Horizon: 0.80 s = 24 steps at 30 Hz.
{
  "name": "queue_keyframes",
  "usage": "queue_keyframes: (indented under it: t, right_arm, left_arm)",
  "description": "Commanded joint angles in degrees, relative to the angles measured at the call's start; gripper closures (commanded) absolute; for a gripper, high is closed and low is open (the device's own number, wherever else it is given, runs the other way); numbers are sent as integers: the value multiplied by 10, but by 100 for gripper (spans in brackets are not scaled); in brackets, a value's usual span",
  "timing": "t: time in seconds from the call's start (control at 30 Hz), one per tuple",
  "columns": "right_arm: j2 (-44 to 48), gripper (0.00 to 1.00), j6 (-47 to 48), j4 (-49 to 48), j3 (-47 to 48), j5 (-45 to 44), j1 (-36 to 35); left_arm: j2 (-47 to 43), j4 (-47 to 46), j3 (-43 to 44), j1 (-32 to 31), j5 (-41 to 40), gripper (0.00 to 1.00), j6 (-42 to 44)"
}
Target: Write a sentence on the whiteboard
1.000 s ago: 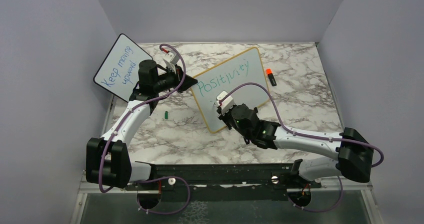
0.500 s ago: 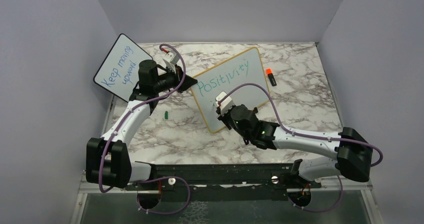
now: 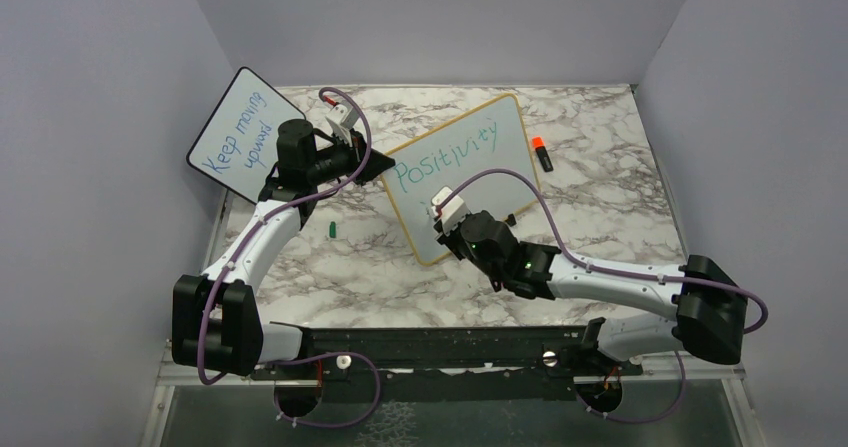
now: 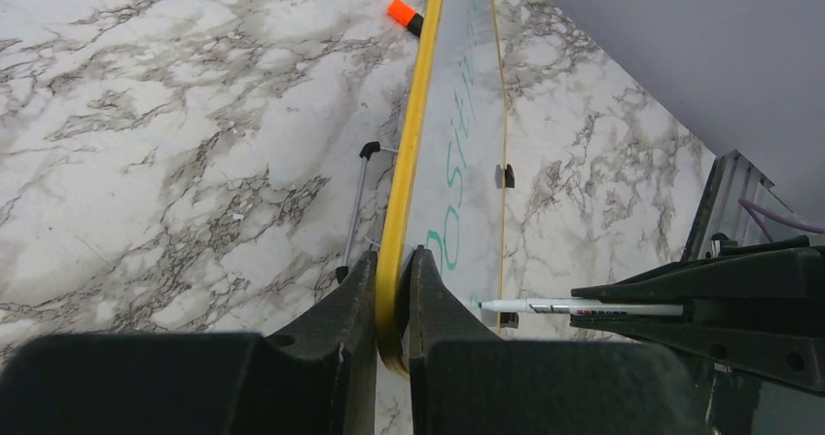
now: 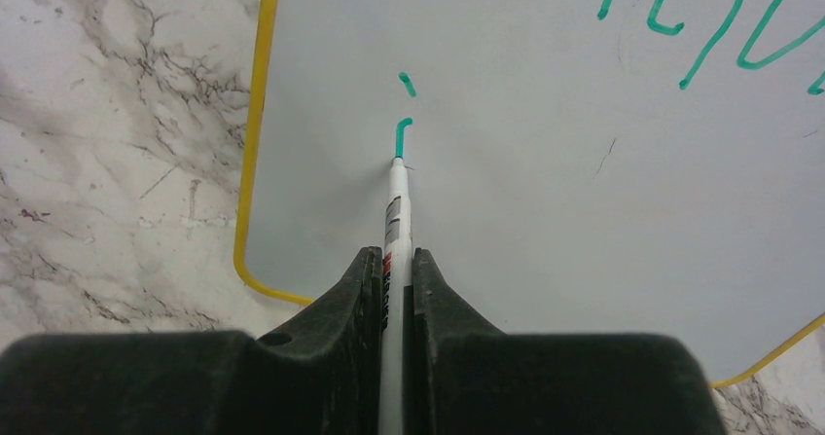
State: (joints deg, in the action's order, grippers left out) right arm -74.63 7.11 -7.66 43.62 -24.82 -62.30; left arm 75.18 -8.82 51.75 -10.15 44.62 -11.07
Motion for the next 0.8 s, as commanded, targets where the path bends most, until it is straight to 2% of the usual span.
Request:
queue_keyframes:
  t: [0.0,0.77]
  right_arm:
    - [8,100,-9,27,-13,-1,-5]
    - [24,100,-9,-22,17,-48,-7]
  left_arm:
    - [20,65,-11,-8,-43,100,46]
    - [20,65,-12,-8,-41,100,45]
